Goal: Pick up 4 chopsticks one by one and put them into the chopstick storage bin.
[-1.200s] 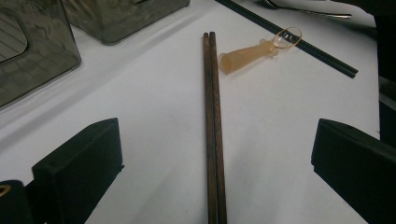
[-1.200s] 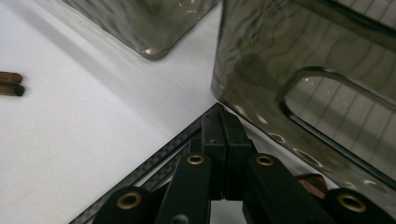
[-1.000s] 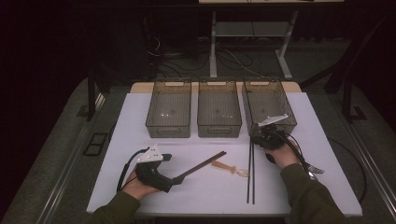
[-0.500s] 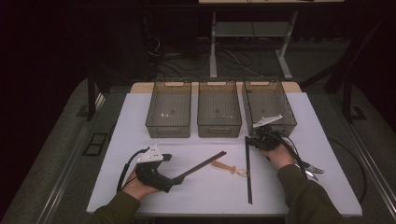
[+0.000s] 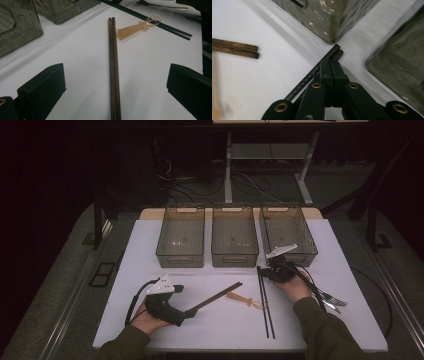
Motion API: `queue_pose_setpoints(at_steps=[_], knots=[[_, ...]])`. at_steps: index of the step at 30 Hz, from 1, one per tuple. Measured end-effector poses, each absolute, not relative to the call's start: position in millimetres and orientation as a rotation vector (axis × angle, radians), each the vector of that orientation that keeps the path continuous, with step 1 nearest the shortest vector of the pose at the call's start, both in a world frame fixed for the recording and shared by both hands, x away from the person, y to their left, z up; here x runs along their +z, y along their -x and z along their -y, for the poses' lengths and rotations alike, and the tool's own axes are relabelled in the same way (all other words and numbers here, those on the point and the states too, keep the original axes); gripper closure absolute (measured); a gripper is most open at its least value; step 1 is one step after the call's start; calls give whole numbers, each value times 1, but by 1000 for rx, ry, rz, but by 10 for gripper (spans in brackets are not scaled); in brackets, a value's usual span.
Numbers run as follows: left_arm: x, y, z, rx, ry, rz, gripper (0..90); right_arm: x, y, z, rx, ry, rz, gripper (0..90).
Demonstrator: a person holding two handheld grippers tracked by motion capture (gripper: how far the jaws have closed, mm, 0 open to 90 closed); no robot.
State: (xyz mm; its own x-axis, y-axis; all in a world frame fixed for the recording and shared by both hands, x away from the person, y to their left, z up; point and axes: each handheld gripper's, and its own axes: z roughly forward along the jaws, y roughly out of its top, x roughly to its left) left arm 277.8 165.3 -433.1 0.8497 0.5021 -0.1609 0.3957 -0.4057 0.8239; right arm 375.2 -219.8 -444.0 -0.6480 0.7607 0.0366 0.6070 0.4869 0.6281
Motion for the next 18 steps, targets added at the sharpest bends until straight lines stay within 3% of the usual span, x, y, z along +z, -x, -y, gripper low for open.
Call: queue_pose_setpoints(at_steps=[10, 18], knots=[[-433, -278, -166, 139, -2044, -659, 9, -435, -370, 222, 920, -1168, -2466, 894], [-433, -277, -166, 140, -2047, -656, 9, -413, -334, 234, 1029, -1100, -2486, 894]])
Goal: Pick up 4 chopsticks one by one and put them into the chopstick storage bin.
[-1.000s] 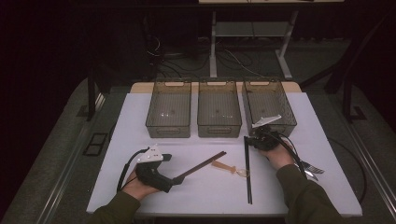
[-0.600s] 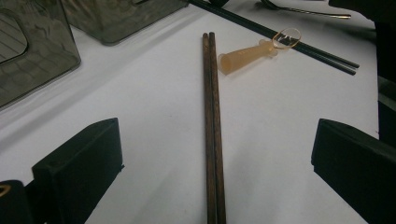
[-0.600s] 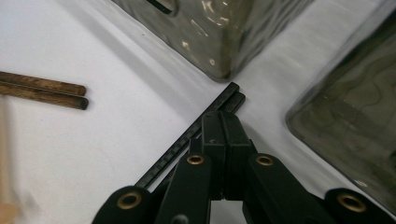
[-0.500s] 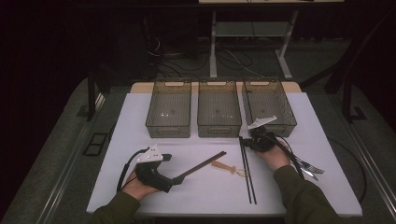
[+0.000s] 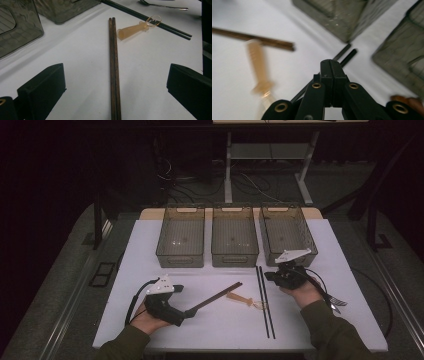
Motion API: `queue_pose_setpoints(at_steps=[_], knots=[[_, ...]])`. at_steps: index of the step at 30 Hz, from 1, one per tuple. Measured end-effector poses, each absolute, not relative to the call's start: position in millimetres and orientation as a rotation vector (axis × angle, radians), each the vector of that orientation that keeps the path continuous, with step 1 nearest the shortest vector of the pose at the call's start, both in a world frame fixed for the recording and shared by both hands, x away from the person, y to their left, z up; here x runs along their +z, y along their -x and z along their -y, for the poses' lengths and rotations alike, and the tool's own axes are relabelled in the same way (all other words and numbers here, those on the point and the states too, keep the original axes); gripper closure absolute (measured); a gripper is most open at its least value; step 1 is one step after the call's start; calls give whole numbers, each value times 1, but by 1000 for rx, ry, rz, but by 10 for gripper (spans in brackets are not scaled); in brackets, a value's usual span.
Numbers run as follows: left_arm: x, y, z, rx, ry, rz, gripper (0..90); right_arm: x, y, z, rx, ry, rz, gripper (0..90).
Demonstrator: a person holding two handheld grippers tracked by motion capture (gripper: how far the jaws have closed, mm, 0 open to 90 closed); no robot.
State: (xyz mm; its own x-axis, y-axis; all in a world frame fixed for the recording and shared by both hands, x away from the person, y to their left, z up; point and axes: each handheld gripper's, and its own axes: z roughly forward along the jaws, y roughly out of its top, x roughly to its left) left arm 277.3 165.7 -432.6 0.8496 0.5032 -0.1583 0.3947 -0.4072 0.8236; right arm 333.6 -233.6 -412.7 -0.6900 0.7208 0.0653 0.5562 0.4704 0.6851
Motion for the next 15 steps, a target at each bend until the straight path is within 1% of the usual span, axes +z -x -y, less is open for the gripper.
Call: queue_pose_setpoints(at_steps=[10, 15], knots=[[-433, -277, -165, 143, -2052, -659, 9, -415, -274, 237, 1101, -990, -2622, 894], [-433, -277, -165, 143, -2056, -659, 9, -418, -260, 235, 1091, -938, -2658, 894]])
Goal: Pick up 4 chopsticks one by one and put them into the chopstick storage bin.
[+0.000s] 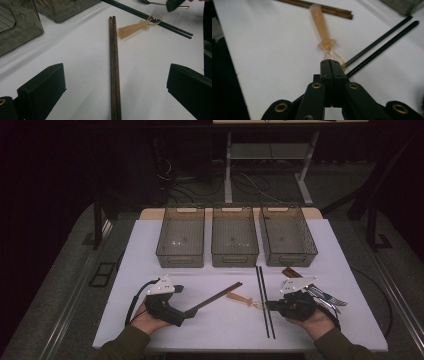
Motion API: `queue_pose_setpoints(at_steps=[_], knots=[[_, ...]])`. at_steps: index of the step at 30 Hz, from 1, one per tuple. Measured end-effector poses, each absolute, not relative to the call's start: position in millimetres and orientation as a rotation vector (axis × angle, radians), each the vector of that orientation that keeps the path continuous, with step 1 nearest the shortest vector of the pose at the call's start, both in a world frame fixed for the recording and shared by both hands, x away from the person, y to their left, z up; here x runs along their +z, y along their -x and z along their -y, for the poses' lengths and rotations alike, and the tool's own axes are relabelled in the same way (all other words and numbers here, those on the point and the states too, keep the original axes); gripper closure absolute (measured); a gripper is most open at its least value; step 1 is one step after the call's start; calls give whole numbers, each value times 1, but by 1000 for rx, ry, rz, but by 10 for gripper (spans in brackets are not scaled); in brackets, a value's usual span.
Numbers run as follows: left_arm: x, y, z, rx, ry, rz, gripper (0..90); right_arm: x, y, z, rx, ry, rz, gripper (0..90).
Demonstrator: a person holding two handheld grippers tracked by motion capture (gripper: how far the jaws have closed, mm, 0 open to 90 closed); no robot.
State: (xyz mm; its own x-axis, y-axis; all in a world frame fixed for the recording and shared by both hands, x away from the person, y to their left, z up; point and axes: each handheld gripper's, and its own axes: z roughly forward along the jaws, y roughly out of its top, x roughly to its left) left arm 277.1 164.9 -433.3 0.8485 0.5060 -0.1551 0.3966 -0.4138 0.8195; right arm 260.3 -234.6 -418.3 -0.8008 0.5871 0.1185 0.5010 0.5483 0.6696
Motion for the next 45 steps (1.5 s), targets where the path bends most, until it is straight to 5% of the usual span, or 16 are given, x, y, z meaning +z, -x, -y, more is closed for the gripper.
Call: queue_pose_setpoints(at_steps=[45], knots=[[-433, -277, -165, 141, -2060, -658, 9, -436, -234, 220, 902, -839, -2833, 894]])
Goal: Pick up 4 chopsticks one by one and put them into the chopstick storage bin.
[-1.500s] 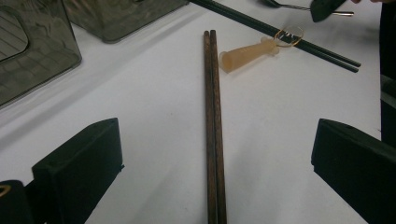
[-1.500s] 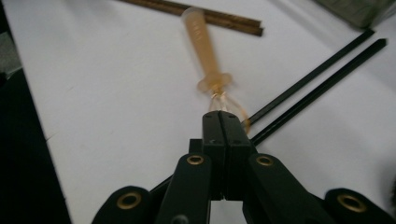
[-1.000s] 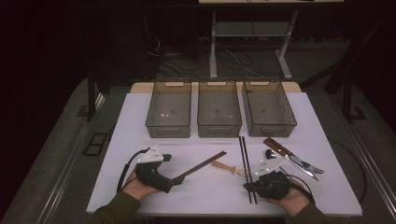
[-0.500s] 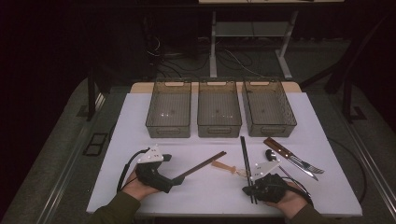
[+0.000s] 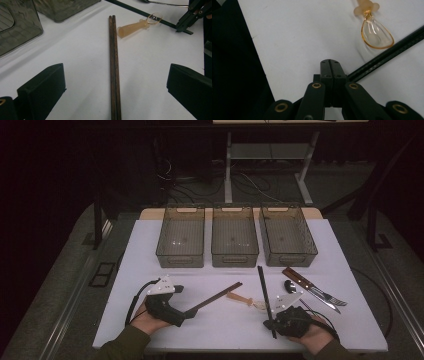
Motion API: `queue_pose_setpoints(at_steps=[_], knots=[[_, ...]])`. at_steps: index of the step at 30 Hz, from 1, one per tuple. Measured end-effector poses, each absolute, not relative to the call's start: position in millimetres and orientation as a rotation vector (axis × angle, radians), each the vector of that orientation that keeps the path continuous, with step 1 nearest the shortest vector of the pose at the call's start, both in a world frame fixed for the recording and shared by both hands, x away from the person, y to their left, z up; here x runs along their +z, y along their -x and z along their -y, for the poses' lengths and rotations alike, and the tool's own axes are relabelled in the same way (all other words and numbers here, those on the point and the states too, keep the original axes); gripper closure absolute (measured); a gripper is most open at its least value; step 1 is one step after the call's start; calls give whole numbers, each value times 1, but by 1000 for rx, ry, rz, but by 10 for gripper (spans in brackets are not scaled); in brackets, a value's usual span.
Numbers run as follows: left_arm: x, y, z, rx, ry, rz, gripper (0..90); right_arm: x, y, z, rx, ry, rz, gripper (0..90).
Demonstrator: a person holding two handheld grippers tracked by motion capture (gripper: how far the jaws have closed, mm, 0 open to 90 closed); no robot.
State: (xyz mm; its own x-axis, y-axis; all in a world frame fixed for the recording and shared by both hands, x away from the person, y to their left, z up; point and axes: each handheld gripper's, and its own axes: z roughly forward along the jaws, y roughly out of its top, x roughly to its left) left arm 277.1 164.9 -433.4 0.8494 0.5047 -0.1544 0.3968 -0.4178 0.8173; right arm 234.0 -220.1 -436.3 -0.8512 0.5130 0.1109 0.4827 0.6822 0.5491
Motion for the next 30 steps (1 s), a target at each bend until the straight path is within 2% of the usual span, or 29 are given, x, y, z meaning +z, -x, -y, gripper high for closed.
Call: queue_pose_setpoints(at_steps=[30], knots=[[-434, -277, -164, 142, -2063, -659, 9, -434, -230, 251, 838, -881, -2814, 894]])
